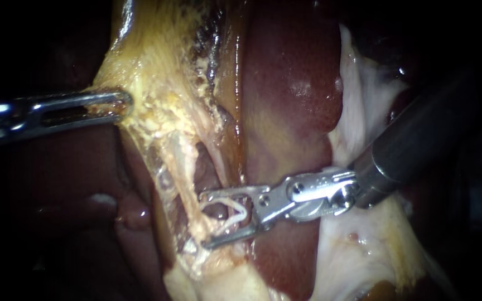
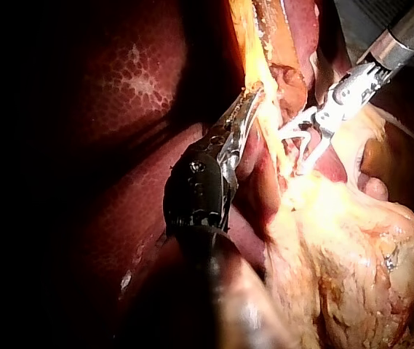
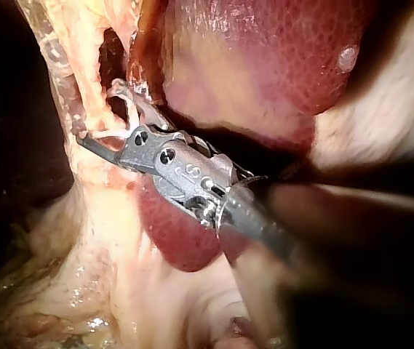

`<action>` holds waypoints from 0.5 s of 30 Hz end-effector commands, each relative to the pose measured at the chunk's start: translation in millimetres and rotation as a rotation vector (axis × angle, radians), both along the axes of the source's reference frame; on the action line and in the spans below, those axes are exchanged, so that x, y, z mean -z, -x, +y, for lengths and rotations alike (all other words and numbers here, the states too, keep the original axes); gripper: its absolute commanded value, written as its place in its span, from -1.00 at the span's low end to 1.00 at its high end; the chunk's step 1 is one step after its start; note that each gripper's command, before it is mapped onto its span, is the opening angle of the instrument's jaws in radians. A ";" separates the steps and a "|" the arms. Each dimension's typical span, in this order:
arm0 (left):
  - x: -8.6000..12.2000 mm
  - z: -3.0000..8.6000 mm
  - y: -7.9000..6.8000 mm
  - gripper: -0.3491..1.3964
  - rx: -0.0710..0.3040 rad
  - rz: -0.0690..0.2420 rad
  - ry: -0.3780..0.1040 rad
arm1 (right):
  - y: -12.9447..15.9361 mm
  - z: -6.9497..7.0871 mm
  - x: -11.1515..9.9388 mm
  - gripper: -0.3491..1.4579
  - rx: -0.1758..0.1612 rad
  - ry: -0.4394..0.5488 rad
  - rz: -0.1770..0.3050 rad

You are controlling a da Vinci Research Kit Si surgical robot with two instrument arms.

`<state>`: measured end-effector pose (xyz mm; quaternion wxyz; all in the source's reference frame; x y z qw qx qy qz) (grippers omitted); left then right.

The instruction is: Clipping first clip left tube

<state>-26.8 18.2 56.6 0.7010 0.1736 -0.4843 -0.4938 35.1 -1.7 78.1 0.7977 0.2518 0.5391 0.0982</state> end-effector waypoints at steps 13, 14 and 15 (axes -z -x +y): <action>0.0 -0.1 0.2 -1.00 0.004 0.003 0.001 | -2.1 -0.8 -0.6 0.02 0.039 -0.058 0.082; 0.1 -0.1 0.2 -1.00 0.004 0.003 0.001 | -2.1 -1.1 -0.6 0.02 0.050 -0.068 0.090; 0.1 -0.1 0.2 -1.00 0.004 0.003 0.001 | -2.2 -1.4 -0.6 0.01 0.065 -0.080 0.101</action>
